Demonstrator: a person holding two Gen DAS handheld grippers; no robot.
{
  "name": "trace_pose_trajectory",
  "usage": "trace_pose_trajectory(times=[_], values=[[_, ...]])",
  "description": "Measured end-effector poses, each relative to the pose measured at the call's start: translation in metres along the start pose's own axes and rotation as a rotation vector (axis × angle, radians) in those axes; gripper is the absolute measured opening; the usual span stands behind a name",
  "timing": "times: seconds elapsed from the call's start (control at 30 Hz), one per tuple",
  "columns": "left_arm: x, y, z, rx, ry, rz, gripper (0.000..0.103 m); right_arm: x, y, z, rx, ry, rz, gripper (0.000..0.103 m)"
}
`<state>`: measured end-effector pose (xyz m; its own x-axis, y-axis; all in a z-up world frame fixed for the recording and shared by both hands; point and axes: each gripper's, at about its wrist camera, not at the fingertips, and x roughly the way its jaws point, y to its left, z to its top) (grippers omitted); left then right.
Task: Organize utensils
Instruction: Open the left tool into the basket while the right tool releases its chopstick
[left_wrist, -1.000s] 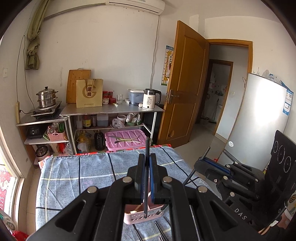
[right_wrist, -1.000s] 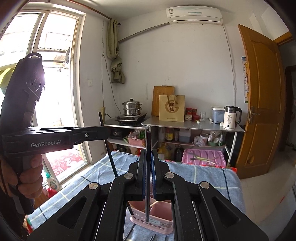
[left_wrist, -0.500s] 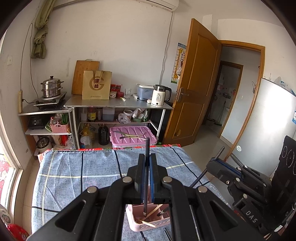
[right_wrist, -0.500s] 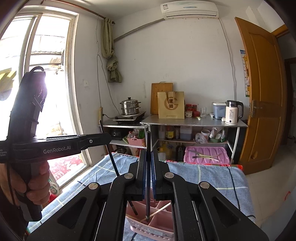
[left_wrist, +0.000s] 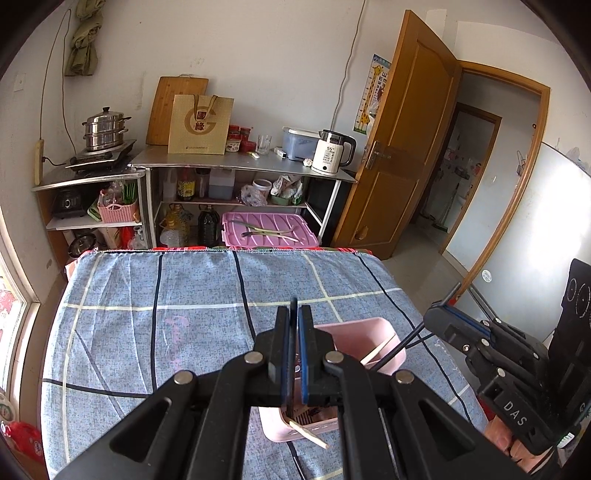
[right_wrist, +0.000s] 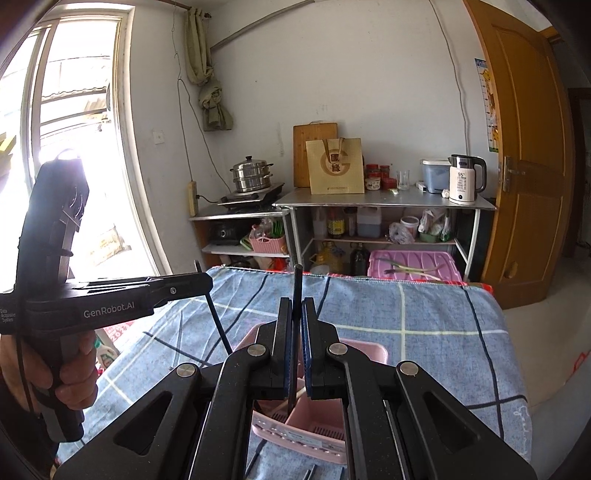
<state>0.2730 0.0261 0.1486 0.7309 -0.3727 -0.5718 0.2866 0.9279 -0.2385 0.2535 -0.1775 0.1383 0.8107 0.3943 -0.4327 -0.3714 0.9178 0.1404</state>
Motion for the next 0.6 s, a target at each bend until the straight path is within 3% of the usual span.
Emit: trace_pose_trajectory(times=[0.13, 0.2, 0.23, 0.6], values=[[-0.009, 0.001, -0.001, 0.001, -0.029, 0.012, 0.011, -0.003, -0.003, 0.000, 0.005, -0.001, -0.017, 0.010], [-0.016, 0.002, -0.002, 0.001, -0.053, 0.025, 0.023, -0.008, -0.005, -0.001, 0.008, -0.008, -0.015, 0.016], [-0.021, 0.002, -0.001, -0.001, -0.068, 0.030, 0.024, -0.010, -0.006, 0.000, 0.010, -0.013, -0.012, 0.016], [-0.078, 0.000, -0.028, 0.005, -0.183, 0.063, 0.027, -0.064, -0.008, -0.017, 0.021, -0.094, -0.016, 0.016]])
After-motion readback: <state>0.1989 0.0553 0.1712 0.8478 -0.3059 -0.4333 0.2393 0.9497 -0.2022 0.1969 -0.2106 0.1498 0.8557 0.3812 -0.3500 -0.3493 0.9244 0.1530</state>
